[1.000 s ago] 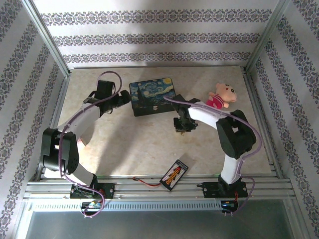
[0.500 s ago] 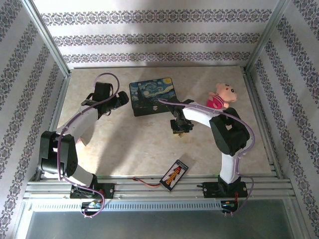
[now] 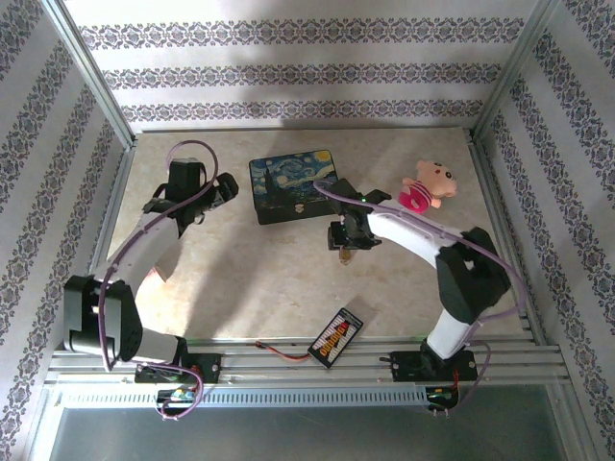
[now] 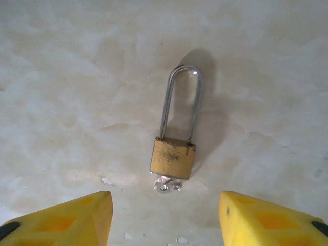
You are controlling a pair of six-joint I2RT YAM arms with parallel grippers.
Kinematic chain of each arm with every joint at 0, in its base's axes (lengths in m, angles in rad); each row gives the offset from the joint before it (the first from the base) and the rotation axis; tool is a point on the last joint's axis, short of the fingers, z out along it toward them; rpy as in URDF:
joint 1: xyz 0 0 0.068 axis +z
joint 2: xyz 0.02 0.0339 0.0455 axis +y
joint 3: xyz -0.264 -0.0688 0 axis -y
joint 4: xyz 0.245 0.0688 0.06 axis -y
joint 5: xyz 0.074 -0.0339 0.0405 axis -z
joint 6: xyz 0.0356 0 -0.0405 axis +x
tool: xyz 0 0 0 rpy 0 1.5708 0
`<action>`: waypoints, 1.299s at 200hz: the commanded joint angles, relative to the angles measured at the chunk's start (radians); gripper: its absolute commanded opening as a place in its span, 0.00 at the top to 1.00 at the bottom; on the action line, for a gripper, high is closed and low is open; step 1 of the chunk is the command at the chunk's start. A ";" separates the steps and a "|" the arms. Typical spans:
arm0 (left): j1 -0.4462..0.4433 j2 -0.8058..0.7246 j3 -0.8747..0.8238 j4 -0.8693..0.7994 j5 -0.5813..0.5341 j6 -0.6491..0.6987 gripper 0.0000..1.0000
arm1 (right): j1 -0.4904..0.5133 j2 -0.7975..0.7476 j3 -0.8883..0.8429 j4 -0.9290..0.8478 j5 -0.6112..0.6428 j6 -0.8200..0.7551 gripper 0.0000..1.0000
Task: Unlock a padlock with a key
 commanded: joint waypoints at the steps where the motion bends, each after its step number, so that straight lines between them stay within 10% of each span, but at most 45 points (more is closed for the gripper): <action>1: 0.023 -0.080 -0.033 -0.021 -0.062 0.020 0.01 | -0.006 -0.115 -0.040 -0.040 0.097 0.021 0.43; 66: 0.031 -0.405 -0.346 0.177 -0.278 0.117 0.01 | -0.153 -0.485 -0.278 0.069 0.184 0.012 0.37; 77: 0.031 -0.462 -0.409 0.242 -0.295 0.127 0.01 | -0.185 -0.560 -0.334 0.107 0.186 0.007 0.02; 260: 0.078 -0.381 -0.754 0.858 -0.317 0.548 0.01 | -0.386 -0.999 -0.956 0.981 0.324 -0.421 0.02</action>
